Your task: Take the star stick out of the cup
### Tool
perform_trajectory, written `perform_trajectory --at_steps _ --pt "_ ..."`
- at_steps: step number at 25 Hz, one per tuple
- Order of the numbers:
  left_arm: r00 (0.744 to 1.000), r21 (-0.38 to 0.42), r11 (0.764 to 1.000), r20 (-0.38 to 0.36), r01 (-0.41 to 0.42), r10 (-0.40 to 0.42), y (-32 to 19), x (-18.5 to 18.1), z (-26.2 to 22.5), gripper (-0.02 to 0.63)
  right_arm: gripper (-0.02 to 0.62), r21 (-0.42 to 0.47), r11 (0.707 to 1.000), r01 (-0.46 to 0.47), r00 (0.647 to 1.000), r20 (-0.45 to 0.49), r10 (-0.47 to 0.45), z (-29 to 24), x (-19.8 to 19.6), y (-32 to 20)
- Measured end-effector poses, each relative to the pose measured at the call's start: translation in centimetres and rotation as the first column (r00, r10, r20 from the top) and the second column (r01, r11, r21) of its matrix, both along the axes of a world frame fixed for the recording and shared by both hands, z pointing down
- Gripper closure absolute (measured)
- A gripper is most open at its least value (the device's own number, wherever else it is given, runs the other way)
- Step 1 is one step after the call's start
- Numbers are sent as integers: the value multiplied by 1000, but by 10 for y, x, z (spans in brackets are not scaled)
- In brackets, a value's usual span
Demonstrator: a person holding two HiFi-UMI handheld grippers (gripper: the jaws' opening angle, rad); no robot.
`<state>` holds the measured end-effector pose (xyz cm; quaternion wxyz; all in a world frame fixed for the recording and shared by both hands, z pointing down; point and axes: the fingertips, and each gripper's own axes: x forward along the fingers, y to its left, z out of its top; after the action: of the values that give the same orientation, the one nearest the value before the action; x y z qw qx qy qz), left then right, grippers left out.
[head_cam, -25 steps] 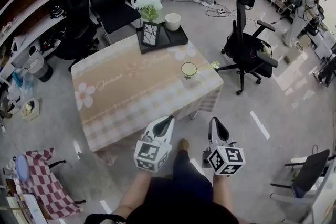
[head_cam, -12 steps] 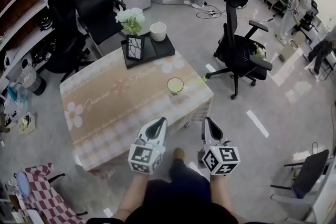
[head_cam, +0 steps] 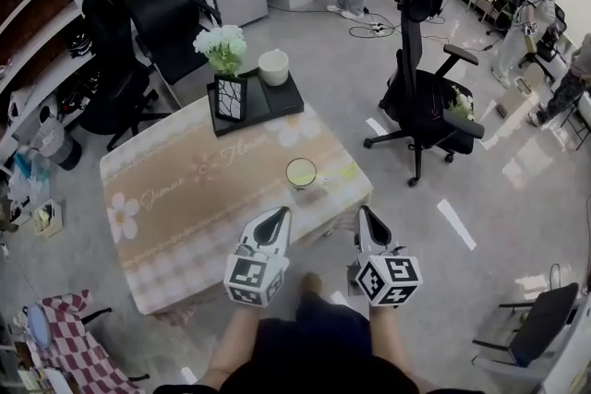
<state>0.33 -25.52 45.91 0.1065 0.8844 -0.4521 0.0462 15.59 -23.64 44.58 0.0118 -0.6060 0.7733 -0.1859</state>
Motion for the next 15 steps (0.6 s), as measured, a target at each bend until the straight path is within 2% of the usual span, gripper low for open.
perform_trajectory --at_steps 8,15 --pt "999 7 999 0 39 -39 -32 6 6 597 594 6 999 50 999 1 -50 8 2 -38" --pt "999 -1 999 -3 42 -42 -50 15 16 597 594 -6 999 50 999 8 -50 17 12 -57"
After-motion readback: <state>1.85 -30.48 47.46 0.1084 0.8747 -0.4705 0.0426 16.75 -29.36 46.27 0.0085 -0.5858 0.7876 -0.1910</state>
